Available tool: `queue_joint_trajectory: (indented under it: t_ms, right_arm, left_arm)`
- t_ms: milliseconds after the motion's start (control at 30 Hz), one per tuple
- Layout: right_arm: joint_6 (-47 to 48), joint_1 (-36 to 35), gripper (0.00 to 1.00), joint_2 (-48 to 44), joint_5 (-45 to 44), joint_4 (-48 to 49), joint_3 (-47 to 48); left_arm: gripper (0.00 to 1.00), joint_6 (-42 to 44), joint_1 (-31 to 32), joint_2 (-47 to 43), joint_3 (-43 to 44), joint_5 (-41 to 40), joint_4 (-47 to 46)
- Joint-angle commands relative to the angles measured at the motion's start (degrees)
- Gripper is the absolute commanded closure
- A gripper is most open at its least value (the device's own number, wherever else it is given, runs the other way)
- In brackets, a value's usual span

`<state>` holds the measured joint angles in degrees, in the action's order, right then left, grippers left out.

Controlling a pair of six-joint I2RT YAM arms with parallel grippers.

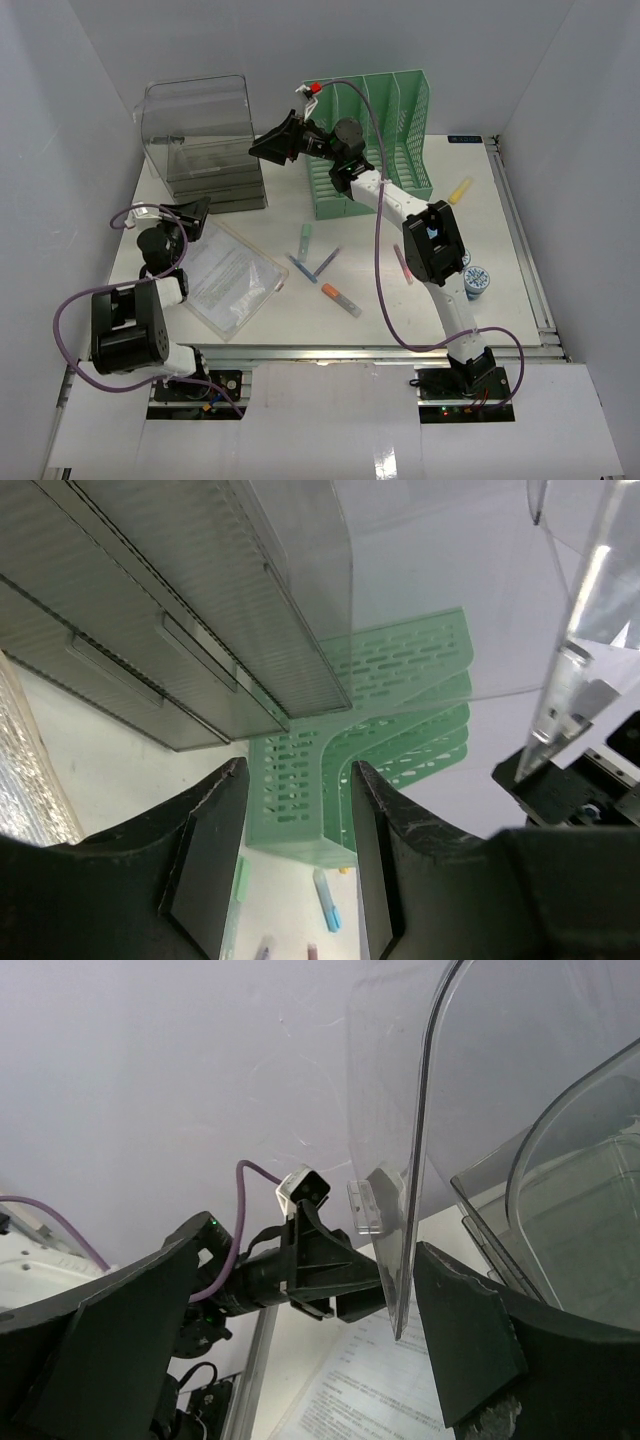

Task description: Organize the desk

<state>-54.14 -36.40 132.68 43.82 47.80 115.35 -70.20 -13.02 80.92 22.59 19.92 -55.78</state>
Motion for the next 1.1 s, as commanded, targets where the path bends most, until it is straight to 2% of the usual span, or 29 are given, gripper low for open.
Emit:
queue_joint_trajectory:
  t_ms: [0,300,467,767,967,1067]
  right_arm:
    - [-2.51,-0.38,0.07,-5.52,0.57,5.73,0.3]
    - [-3.78,-0.37,0.08,-6.77,0.87,6.43,-0.97]
    - [-3.76,-0.34,0.08,-6.93,1.19,6.6,-2.37]
    - [-1.1,0.27,0.06,-8.75,2.79,6.06,-7.84]
    - [6.71,4.84,0.02,-12.6,5.22,-0.13,-15.47]
    - [16.51,7.8,0.02,-16.31,7.81,-11.27,-20.2]
  left_arm:
    - [0.47,1.81,-0.26,4.98,3.28,-2.32,-11.21]
    - [0.5,-0.45,-0.26,11.44,11.49,-5.07,-15.59]
    - [0.5,-0.92,-0.26,11.16,14.24,-4.54,-19.4]
    - [0.5,-3.08,-0.32,8.0,14.21,-3.19,-24.31]
    - [0.5,-2.67,-0.34,3.39,13.44,-3.31,-22.55]
    - [0.5,-2.0,-0.33,1.95,14.39,-3.17,-21.18]
